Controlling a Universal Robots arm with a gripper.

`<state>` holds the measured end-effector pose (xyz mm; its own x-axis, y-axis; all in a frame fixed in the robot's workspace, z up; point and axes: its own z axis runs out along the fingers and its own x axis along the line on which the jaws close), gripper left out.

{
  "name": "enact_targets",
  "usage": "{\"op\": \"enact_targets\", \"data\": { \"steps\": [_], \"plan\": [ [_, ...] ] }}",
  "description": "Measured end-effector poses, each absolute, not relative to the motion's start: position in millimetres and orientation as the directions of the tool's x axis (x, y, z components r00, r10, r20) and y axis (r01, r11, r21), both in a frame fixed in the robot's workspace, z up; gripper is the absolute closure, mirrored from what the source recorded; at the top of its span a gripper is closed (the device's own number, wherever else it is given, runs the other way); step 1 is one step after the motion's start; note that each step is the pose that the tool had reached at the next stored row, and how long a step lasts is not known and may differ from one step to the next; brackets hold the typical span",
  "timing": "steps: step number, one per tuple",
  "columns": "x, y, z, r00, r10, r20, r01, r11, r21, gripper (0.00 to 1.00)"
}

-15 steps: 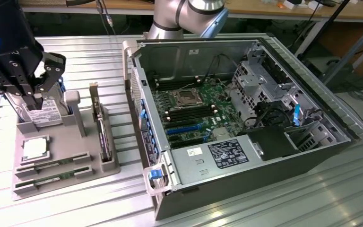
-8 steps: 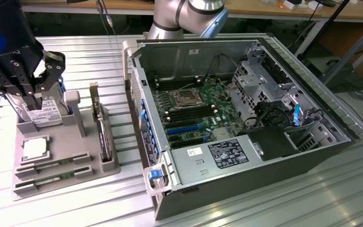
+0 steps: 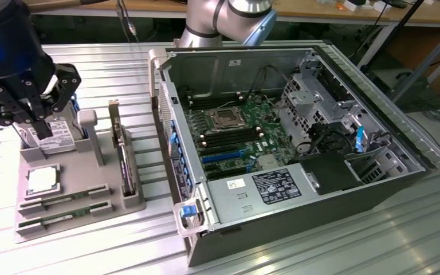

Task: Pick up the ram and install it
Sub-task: 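Pick up the ram and move it above insertion slot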

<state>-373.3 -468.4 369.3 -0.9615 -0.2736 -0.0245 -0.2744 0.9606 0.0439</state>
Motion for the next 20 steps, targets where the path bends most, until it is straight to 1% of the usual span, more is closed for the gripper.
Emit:
{"op": "enact_targets", "data": {
  "steps": [3,4,6,7,10,20],
  "plan": [
    [-373,-468,363,-0.934,-0.357,-0.024,-0.358,0.933,0.044,0.9],
    [-373,-468,358,-0.907,-0.42,-0.025,-0.42,0.906,0.044,0.9],
    [-373,-468,355,-0.889,-0.458,-0.024,-0.458,0.888,0.044,0.89],
    [-373,-468,353,-0.878,-0.479,-0.025,-0.48,0.876,0.044,0.84],
    [-373,-468,346,-0.826,-0.563,-0.024,-0.564,0.825,0.044,0.64],
    [-373,-468,330,-0.685,-0.728,-0.024,-0.729,0.684,0.044,0.64]
  ]
}}
